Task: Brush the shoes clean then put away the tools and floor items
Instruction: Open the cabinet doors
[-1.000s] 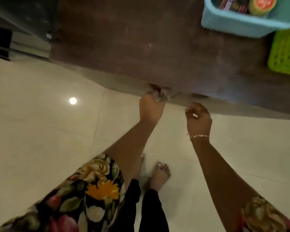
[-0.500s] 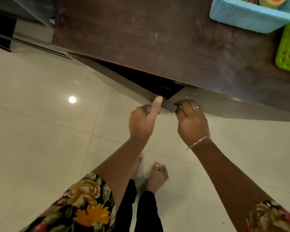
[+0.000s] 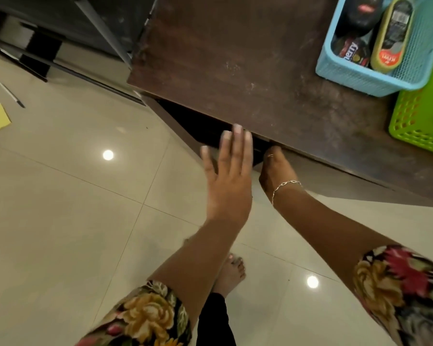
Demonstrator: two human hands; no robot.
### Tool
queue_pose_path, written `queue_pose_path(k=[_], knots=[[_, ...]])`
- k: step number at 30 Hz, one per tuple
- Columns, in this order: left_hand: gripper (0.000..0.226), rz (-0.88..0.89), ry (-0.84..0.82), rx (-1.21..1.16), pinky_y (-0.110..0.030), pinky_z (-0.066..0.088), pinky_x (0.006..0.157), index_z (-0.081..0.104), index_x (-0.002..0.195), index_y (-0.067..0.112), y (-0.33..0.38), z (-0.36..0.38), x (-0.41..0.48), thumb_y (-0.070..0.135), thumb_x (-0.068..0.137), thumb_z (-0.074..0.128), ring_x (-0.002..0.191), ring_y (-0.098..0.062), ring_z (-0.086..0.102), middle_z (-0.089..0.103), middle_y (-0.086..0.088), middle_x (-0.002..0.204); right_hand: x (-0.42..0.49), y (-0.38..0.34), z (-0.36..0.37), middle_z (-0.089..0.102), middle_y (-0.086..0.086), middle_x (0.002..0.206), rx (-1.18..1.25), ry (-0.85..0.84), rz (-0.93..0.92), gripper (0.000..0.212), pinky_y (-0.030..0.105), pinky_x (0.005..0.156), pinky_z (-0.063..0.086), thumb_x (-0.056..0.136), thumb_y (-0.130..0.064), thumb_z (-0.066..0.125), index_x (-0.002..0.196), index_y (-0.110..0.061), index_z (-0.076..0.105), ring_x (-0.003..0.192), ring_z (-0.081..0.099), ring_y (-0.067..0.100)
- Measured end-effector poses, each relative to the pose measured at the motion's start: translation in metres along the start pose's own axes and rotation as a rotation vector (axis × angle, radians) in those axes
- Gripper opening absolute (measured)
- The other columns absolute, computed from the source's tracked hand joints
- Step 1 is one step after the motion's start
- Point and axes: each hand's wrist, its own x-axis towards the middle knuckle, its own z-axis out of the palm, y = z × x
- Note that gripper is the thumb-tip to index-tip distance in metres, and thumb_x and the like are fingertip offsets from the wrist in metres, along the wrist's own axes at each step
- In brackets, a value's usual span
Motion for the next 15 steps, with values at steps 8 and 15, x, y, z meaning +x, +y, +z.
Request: queue_pose_path(k=[8,15], knots=[[0.050,0.386,-0.299,0.095,-0.040,0.019,0.109,0.062,0.107,0.007,-0.021,-0.010,-0.002,0.035,0.095,0.022,0.106,-0.027,0.050,0.064,-0.012,0.107,-0.020,-0.029,-0.014,0.049,0.014,0.120,0.608,0.004,0.087,0.027,0.037,0.093,0.034,0.094,-0.020,0.038,0.109,-0.017,0.061,0.112,0.042,0.030],[0.032,0.624,-0.598,0.591,-0.038,0.030,0.098,0.056,0.115,0.006,-0.051,0.009,-0.048,0.028,0.095,0.046,0.113,-0.029,0.047,0.057,-0.012,0.121,-0.061,-0.052,-0.013,0.052,0.012,0.120,0.906,-0.061,0.119,0.028,0.044,0.099,0.031,0.084,-0.009,0.055,0.111,-0.013,0.061,0.113,0.044,0.032]])
